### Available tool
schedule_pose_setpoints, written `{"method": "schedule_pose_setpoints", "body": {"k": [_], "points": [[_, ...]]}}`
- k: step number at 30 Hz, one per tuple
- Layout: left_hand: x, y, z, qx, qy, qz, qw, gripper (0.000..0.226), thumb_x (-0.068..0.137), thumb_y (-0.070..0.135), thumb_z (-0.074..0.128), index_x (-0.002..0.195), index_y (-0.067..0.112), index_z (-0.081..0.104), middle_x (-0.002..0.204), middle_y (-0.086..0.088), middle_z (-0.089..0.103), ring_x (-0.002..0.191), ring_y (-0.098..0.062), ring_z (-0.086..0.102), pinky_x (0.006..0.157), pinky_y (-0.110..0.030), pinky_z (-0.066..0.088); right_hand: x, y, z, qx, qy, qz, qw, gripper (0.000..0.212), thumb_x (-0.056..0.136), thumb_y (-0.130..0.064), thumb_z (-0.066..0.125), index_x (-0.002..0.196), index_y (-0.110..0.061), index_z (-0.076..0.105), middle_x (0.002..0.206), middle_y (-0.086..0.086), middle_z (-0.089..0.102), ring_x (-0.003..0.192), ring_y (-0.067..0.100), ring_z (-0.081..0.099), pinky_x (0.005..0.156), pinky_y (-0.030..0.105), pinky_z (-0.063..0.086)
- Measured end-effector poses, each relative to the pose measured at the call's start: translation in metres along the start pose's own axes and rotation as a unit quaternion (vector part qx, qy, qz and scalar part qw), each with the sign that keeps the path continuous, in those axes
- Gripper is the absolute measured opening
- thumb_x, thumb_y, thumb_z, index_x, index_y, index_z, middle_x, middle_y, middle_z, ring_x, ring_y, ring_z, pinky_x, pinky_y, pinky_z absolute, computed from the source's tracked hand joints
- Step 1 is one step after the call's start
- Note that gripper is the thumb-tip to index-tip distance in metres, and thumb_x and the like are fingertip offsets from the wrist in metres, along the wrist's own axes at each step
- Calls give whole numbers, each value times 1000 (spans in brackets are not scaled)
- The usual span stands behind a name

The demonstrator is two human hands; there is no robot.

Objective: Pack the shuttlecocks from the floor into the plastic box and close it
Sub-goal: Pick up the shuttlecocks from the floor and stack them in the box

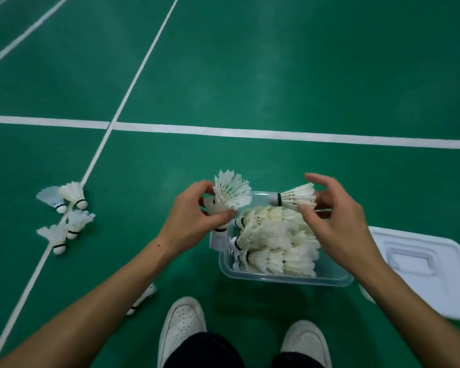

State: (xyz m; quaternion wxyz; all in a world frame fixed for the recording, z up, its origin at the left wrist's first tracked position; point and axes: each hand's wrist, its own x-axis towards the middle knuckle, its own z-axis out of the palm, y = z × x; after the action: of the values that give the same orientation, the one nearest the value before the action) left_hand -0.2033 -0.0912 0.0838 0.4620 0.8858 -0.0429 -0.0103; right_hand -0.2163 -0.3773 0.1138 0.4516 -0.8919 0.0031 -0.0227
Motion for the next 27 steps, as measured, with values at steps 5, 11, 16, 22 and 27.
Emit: {"method": "schedule_pose_setpoints", "body": {"k": [5, 11, 16, 22, 27], "points": [[7, 5, 42, -58, -29, -48, 997, 51, 73, 63, 87, 98, 22, 67, 98, -1, 74, 88, -26, 73, 76, -52, 61, -14, 45, -16, -37, 7, 58, 998, 55, 95, -21, 75, 142, -39, 53, 108, 3, 74, 87, 15, 73, 84, 46, 61], [10, 9, 61, -45, -77, -51, 995, 39, 78, 51, 89, 92, 24, 65, 94, 2, 72, 88, -22, 72, 79, -51, 61, -30, 62, -12, -96, -35, 62, 993, 55, 96, -24, 71, 142, -44, 47, 108, -3, 69, 90, 21, 70, 84, 47, 59], [11, 7, 65, -35, -98, -59, 993, 45, 75, 59, 87, 101, 27, 69, 102, 7, 75, 94, -17, 73, 85, -50, 60, -29, 60, 1, -111, -81, 42, 990, 52, 99, -28, 67, 145, -42, 47, 122, 0, 72, 112, 20, 68, 92, 45, 58], [10, 10, 77, 1, -103, -53, 993, 46, 74, 63, 83, 100, 28, 70, 102, 12, 72, 96, -10, 68, 86, -44, 57, -12, 54, 14, -142, -136, 32, 980, 54, 101, -29, 64, 148, -40, 41, 129, 3, 72, 109, 21, 68, 92, 44, 56], [14, 8, 80, 19, -106, -55, 993, 51, 72, 67, 80, 102, 27, 69, 105, 12, 69, 98, -12, 67, 86, -43, 58, -1, 65, 29, -80, -184, 80, 976, 61, 99, -23, 70, 150, -36, 40, 88, 2, 72, 67, 10, 61, 61, 25, 48]]}}
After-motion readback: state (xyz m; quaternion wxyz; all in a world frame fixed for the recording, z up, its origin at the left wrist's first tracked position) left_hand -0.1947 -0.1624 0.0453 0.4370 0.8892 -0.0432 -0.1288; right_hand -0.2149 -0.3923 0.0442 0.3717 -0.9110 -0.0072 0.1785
